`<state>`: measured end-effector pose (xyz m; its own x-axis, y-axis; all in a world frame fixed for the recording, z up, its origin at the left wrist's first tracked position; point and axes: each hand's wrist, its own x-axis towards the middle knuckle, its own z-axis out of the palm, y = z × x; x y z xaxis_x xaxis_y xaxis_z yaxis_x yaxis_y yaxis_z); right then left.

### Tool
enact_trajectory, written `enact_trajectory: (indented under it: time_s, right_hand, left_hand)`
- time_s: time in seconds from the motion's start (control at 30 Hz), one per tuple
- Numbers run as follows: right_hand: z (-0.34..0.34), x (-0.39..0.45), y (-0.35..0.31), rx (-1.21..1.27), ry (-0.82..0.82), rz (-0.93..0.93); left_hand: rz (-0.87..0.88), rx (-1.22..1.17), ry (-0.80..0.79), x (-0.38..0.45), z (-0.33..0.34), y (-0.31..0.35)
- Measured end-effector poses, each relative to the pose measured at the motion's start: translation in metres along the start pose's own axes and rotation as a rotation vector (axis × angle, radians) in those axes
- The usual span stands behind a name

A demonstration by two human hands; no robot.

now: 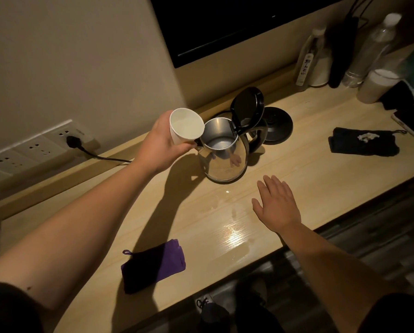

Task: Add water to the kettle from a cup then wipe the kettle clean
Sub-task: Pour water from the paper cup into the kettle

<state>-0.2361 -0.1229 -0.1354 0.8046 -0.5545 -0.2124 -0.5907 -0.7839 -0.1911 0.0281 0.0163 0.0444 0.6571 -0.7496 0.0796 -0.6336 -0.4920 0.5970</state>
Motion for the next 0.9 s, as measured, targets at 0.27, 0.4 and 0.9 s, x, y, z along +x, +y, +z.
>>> enact_trajectory:
  time_s: [0.27,0.4,0.9]
  right_hand:
    - [-0.001,0.000,0.000,0.001,-0.004,-0.001]
    - [-0.001,0.000,0.000,-0.004,-0.004,0.000]
    - [0.001,0.000,0.000,0.012,0.013,0.003]
  left_hand:
    - [0.059,0.059,-0.031,0.008,-0.002,-0.003]
    - [0.077,0.085,-0.045,0.010,-0.003,-0.003]
    - [0.116,0.146,-0.081,0.018,-0.002,-0.006]
